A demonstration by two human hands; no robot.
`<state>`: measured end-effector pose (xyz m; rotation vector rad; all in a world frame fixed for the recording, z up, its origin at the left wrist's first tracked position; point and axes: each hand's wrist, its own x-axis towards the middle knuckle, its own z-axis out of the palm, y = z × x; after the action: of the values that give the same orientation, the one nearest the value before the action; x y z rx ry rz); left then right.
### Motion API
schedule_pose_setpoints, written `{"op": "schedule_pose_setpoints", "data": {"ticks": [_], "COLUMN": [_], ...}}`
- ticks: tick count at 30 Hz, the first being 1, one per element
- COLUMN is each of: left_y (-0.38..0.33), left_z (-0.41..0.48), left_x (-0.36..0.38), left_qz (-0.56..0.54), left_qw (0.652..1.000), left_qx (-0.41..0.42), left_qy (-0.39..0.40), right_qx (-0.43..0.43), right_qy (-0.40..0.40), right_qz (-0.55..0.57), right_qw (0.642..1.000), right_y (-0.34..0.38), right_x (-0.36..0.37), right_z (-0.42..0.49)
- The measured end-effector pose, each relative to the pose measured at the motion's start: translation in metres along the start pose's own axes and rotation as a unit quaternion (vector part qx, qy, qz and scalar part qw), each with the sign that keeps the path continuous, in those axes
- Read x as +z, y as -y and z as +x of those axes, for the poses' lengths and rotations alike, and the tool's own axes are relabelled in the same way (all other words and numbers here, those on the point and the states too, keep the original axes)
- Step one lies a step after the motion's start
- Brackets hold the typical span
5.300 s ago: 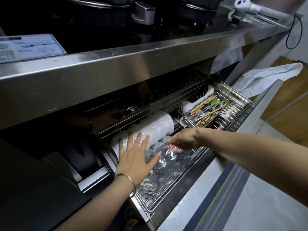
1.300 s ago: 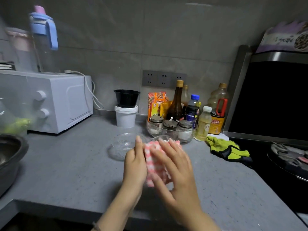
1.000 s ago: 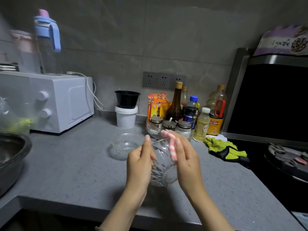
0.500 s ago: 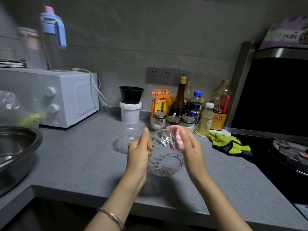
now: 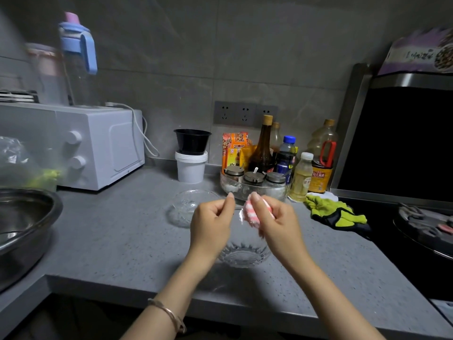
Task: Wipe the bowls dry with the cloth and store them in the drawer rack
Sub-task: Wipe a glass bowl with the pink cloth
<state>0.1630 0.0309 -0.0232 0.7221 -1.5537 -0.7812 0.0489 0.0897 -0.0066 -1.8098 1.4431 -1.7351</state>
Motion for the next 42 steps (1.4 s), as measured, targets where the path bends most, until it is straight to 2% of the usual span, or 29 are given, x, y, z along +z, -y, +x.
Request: {"op": "schedule_pose_setpoints", "data": {"ticks": [3,6,9,10,12,14,16,19,21,23,25,28,31,32,34,36,38,40,42], "left_y": [-0.002,-0.003,-0.003,-0.004,-0.003,-0.003,-0.002,0.003,0.006,0.007,0.000,-0.009,-0.005,-0.005,-0.008,-0.009,-0.009,-0.009,-0.009], "left_z": [0.002,0.005,0.005,0.004,0.000,-0.001,-0.002,-0.004,-0.004,-0.003,-0.002,-0.004,-0.004,-0.003,-0.003,-0.002,0.001,0.004,0.004], "left_x": [0.001,0.001,0.002,0.004,0.007,0.005,0.004,0.002,-0.001,-0.006,-0.009,-0.007,-0.004,-0.004,-0.002,-0.002,-0.002,-0.002,0.001], "left_qz": [-0.072,-0.139,-0.176,-0.180,-0.163,-0.153,-0.193,-0.254,-0.238,-0.167,-0.086,0.027,0.061,0.045,-0.038,-0.161,-0.227,-0.230,-0.210], "left_qw": [0.989,0.967,0.958,0.958,0.965,0.967,0.957,0.937,0.942,0.963,0.985,0.997,0.997,0.999,0.997,0.971,0.942,0.937,0.945], "left_qx": [-0.105,-0.182,-0.211,-0.214,-0.199,-0.191,-0.201,-0.229,-0.232,-0.210,-0.144,-0.022,0.033,0.024,-0.050,-0.152,-0.218,-0.232,-0.222], "left_qy": [-0.070,-0.114,-0.084,-0.069,-0.056,-0.068,-0.075,-0.072,-0.051,-0.011,0.031,0.075,0.019,0.001,-0.044,-0.091,-0.115,-0.126,-0.120], "right_qx": [-0.108,-0.183,-0.257,-0.257,-0.202,-0.122,-0.053,0.069,0.143,0.175,0.152,0.095,0.045,0.025,-0.015,-0.060,-0.117,-0.150,-0.213], "right_qy": [-0.030,-0.027,-0.032,-0.041,-0.064,-0.070,-0.068,-0.075,-0.074,-0.059,-0.038,0.006,-0.001,-0.014,-0.037,-0.055,-0.059,-0.052,-0.044], "right_qz": [-0.089,-0.222,-0.333,-0.344,-0.313,-0.198,-0.051,0.126,0.160,0.143,0.105,0.075,0.072,0.065,0.055,0.013,-0.083,-0.173,-0.275], "right_qw": [0.990,0.957,0.907,0.902,0.926,0.970,0.995,0.987,0.974,0.972,0.982,0.993,0.996,0.998,0.998,0.997,0.988,0.972,0.937], "right_y": [-0.013,-0.021,-0.024,-0.022,-0.014,-0.008,-0.009,-0.009,-0.010,-0.010,-0.009,0.003,0.010,0.009,0.004,-0.005,-0.014,-0.018,-0.020], "right_x": [0.007,0.018,0.025,0.024,0.020,0.016,0.014,0.009,0.002,-0.001,-0.003,-0.001,0.004,0.006,0.009,0.011,0.015,0.021,0.024], "right_z": [-0.017,-0.033,-0.032,-0.027,-0.016,-0.008,-0.003,0.001,0.003,0.004,0.006,0.007,0.003,0.001,-0.006,-0.016,-0.029,-0.039,-0.042]}}
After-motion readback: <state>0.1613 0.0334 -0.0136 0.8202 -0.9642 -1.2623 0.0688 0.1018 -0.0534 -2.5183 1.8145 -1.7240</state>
